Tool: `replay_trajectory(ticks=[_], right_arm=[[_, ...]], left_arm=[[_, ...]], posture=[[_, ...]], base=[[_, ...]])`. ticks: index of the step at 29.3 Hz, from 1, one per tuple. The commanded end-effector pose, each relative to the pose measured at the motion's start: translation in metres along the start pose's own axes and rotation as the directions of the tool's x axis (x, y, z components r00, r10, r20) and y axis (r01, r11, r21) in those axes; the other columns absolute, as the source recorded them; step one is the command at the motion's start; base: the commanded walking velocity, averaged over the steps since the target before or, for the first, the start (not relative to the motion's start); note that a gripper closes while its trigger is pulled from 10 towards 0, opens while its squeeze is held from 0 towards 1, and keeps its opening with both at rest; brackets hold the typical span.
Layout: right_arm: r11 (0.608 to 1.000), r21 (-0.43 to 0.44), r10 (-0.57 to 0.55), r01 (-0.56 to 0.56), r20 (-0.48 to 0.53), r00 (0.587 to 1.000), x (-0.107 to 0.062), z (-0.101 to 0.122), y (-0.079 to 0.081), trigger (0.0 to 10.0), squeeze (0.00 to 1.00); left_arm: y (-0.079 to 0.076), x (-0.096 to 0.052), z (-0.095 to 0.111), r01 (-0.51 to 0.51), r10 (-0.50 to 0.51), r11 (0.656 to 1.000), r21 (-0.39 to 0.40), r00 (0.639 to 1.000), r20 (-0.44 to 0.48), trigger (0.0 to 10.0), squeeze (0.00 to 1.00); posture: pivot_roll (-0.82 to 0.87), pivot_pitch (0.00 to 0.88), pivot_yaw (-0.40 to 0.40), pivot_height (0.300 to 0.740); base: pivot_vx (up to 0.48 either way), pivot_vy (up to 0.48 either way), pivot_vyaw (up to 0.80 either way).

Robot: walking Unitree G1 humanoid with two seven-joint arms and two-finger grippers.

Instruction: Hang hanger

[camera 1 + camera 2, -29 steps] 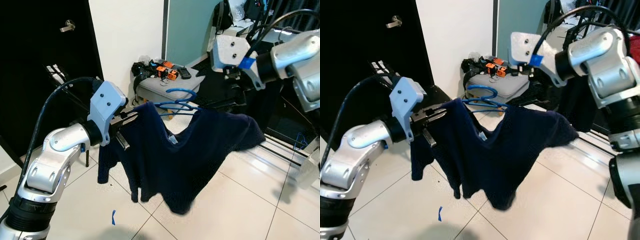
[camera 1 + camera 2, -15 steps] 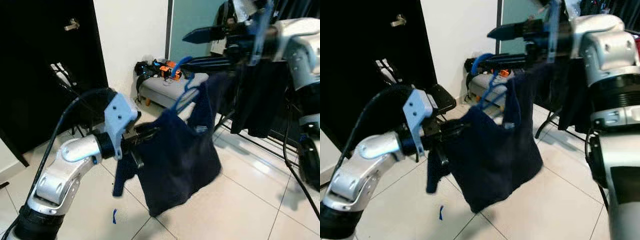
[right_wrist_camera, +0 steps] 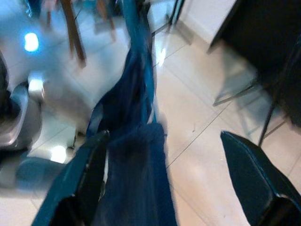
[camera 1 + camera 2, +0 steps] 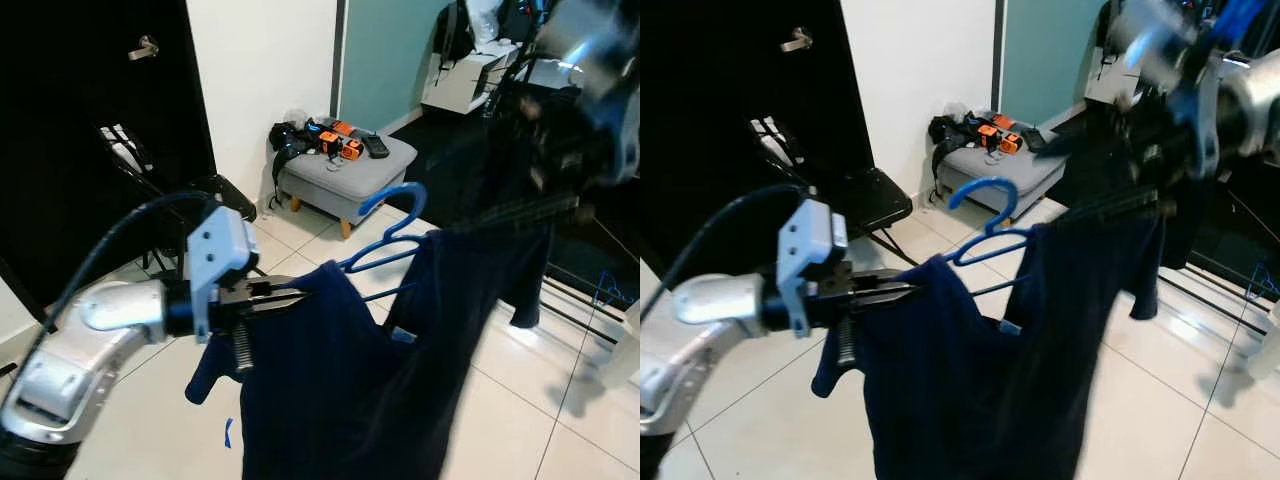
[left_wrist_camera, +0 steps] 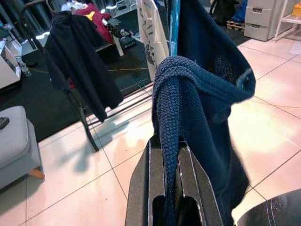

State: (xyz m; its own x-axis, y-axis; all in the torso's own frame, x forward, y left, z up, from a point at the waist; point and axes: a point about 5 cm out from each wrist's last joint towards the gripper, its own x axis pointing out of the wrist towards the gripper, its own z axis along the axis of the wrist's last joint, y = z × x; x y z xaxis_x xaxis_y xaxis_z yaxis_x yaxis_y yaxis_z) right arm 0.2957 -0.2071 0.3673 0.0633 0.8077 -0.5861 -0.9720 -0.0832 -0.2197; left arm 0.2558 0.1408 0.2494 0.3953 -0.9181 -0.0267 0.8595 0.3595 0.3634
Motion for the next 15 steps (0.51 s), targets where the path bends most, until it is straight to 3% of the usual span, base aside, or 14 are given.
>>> replay_trajectory(ticks=[1, 6, 7, 15], right_arm=[[0.999, -0.027, 0.034, -0.037, -0.087, 0.996, 0.008, -0.008, 0.002, 10.0, 0.0], [0.997, -0.056, 0.042, -0.054, -0.204, 0.978, 0.02, -0.026, -0.002, 10.0, 0.0], [0.996, -0.062, 0.051, -0.065, -0.211, 0.976, 0.024, -0.029, -0.003, 0.0, 0.0], [0.992, -0.091, 0.075, -0.091, -0.163, 0.984, 0.031, -0.024, -0.005, 0.0, 0.0]], left_arm=[[0.001, -0.001, 0.008, 0.018, -0.018, 0.999, 0.027, 1.0, 0.012, 0.0, 0.0], [0.0, -0.001, 0.013, 0.028, -0.029, 0.999, 0.032, 0.999, 0.028, 0.0, 0.0], [-0.002, -0.001, 0.015, 0.036, -0.038, 0.999, 0.032, 0.999, 0.036, 0.0, 0.0], [-0.003, -0.005, 0.017, 0.064, -0.065, 0.998, 0.028, 0.997, 0.037, 0.0, 0.0]], posture=[[-0.09, 0.01, -0.036, 0.74], [-0.08, 0.011, -0.036, 0.74], [-0.08, 0.012, -0.037, 0.74], [-0.08, 0.013, -0.036, 0.74]], base=[[0.0, 0.0, 0.0], [0.0, 0.0, 0.0], [0.0, 0.0, 0.0], [0.0, 0.0, 0.0]])
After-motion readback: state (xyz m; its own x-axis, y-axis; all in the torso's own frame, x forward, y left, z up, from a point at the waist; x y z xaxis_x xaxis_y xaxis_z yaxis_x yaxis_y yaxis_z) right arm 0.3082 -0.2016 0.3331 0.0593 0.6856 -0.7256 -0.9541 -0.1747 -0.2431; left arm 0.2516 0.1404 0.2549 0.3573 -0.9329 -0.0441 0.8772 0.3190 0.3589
